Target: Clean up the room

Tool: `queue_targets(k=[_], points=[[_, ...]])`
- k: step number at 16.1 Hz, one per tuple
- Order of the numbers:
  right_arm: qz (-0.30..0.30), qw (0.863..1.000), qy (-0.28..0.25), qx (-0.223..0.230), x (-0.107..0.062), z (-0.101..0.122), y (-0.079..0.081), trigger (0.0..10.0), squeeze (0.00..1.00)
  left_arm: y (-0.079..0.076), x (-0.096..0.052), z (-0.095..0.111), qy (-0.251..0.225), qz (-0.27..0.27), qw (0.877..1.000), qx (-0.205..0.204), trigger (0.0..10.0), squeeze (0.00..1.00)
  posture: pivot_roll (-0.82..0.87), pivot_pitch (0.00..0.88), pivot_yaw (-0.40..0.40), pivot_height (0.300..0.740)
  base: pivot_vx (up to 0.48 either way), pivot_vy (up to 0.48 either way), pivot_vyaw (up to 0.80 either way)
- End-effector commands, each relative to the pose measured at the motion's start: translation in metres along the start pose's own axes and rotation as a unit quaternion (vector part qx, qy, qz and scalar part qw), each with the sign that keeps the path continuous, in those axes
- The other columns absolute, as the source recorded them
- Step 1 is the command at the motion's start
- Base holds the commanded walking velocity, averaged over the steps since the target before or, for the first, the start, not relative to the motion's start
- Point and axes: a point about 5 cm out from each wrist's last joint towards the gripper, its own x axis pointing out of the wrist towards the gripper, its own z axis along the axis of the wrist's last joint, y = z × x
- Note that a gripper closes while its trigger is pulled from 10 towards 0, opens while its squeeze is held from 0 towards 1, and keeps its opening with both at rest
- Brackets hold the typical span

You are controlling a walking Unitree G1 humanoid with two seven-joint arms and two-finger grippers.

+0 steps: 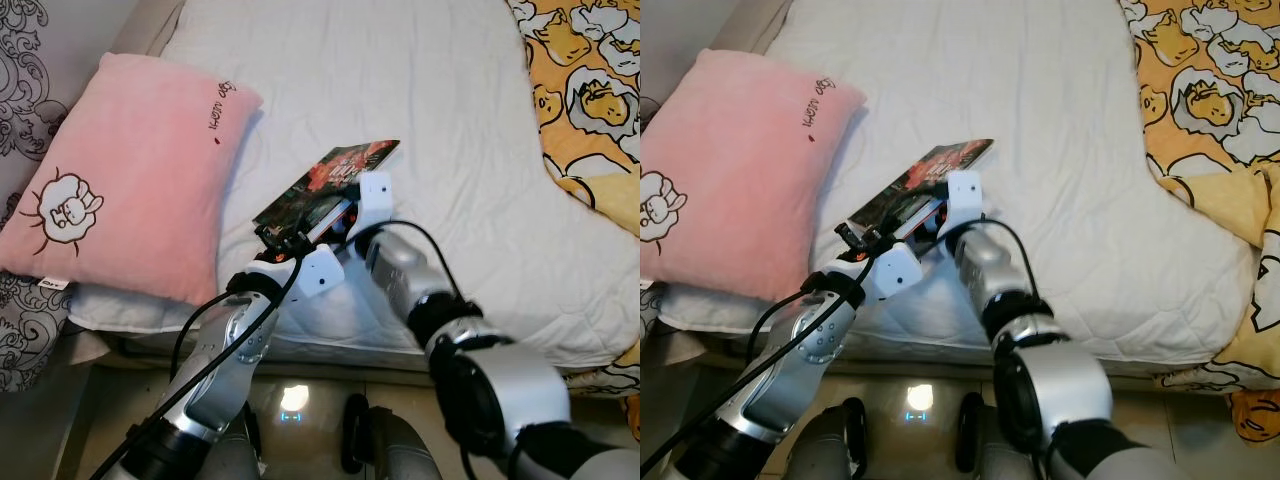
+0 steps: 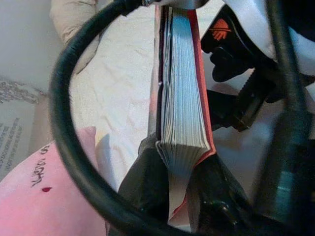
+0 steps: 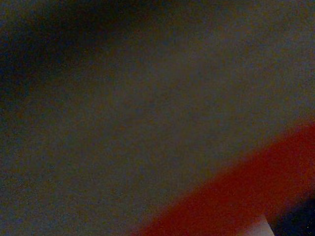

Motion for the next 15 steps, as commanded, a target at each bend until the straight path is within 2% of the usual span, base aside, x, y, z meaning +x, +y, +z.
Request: queue_targets(k=[1,2,3,4,6,7,8,9,11,13,14,15], points=[[0.016,1.0,-0.026,-0.001,0.001,0.024,0.001,10.0,0.0,-0.012,0.0,0.001,0.001,-0.025,1.0,-0.003,10.0,0.0,0.28,0.27,-0.09,0.74,0.0,0.0,0.0],[0.017,0.999,-0.032,-0.028,0.0,0.032,0.0,10.0,0.0,-0.012,0.0,0.001,0.003,-0.025,1.0,-0.003,10.0,0.0,0.27,0.268,-0.092,0.74,0.0,0.0,0.0],[0.008,0.994,-0.045,-0.102,-0.004,0.04,-0.002,10.0,0.0,-0.012,0.001,0.0,0.008,-0.024,1.0,-0.005,10.0,0.0,0.27,0.268,-0.092,0.74,0.0,0.0,0.0],[0.004,0.981,-0.055,-0.186,-0.008,0.045,-0.001,10.0,0.0,-0.012,0.001,-0.001,0.01,-0.024,1.0,-0.006,10.0,0.0,0.27,0.268,-0.092,0.74,0.0,0.0,0.0],[0.013,0.963,-0.067,-0.262,-0.017,0.052,0.002,10.0,0.0,-0.014,0.001,-0.004,0.02,-0.027,0.999,-0.006,10.0,0.0,0.26,0.266,-0.093,0.74,0.0,0.0,0.0],[0.022,0.948,-0.077,-0.308,-0.03,0.057,0.008,10.0,0.0,-0.015,0.001,-0.008,0.028,-0.03,0.999,-0.005,10.0,0.0,0.26,0.264,-0.093,0.74,0.0,0.0,0.0],[0.025,0.939,-0.085,-0.331,-0.041,0.06,0.013,10.0,0.0,-0.016,0.001,-0.01,0.031,-0.031,0.999,-0.004,10.0,0.0,0.25,0.26,-0.093,0.74,0.0,0.0,0.0],[0.026,0.937,-0.09,-0.336,-0.046,0.06,0.015,10.0,0.0,-0.016,0.001,-0.01,0.031,-0.031,0.999,-0.003,10.0,0.0,0.24,0.259,-0.093,0.74,0.0,0.0,0.0],[0.03,0.901,-0.11,-0.418,-0.066,0.058,0.018,10.0,0.0,-0.017,0.003,-0.012,0.034,-0.032,0.999,-0.001,10.0,0.0,0.23,0.253,-0.09,0.74,0.0,0.0,0.0],[0.019,0.884,-0.119,-0.451,-0.074,0.06,0.017,10.0,0.0,-0.017,0.004,-0.012,0.035,-0.033,0.999,0.001,10.0,0.0,0.23,0.251,-0.089,0.74,0.0,0.0,0.0],[0.012,0.87,-0.126,-0.476,-0.083,0.064,0.016,10.0,0.0,-0.017,0.004,-0.013,0.035,-0.034,0.999,0.004,10.0,0.0,0.23,0.251,-0.089,0.74,0.0,0.0,0.0],[0.006,0.866,-0.133,-0.482,-0.09,0.065,0.016,10.0,0.0,-0.017,0.004,-0.014,0.036,-0.034,0.999,0.005,10.0,0.0,0.23,0.249,-0.088,0.74,0.0,0.0,0.0]])
